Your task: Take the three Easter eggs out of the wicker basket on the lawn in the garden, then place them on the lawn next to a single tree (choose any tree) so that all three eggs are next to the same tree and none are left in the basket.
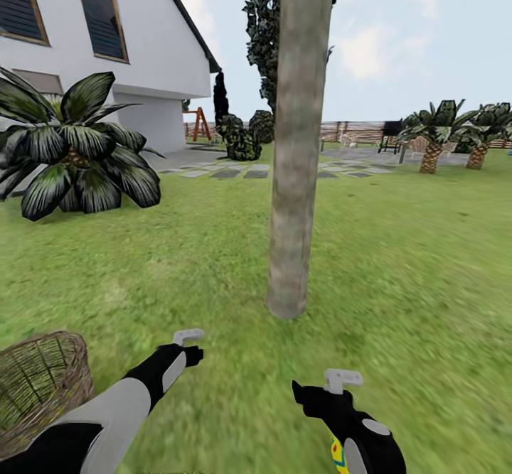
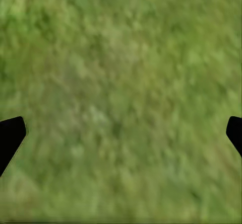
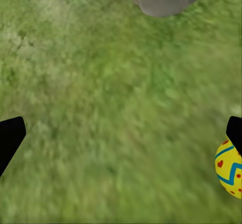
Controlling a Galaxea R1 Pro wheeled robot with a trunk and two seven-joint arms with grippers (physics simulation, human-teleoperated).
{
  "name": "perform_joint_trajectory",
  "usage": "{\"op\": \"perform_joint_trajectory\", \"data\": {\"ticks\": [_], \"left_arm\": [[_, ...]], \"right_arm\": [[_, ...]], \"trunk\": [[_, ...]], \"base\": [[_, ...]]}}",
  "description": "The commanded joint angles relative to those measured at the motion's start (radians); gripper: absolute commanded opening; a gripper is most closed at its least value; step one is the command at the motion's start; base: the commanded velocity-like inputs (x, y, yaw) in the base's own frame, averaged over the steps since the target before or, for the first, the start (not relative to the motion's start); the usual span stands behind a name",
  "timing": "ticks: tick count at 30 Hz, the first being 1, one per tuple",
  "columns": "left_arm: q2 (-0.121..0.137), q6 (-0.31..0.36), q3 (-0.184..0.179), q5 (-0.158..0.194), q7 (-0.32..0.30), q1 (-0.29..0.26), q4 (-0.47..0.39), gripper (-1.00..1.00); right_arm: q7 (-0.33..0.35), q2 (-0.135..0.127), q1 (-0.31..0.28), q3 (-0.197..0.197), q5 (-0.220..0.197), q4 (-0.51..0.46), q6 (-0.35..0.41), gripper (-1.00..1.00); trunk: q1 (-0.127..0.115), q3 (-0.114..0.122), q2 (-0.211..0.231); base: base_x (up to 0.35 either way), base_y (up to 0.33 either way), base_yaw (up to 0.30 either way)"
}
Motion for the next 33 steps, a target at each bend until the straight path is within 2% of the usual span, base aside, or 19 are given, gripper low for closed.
{"op": "perform_joint_trajectory", "data": {"ticks": [1,15,33], "left_arm": [[0.0,0.005,-0.001,0.009,0.005,0.0,-0.002,1.0],[-0.001,0.005,-0.001,0.008,0.006,0.0,-0.002,1.0],[-0.001,0.005,-0.001,0.008,0.006,-0.001,-0.002,1.0]], "right_arm": [[-0.009,0.0,0.0,0.001,-0.01,-0.001,0.004,1.0],[-0.009,0.0,0.0,0.002,-0.013,-0.003,0.002,1.0],[-0.009,0.0,0.0,0.004,-0.015,-0.004,0.003,1.0]], "trunk": [[-0.004,0.001,0.007],[-0.058,0.03,0.105],[-0.127,0.084,0.231]], "base": [[0.0,0.0,0.224],[0.0,0.0,0.198],[0.0,0.0,0.02]]}}
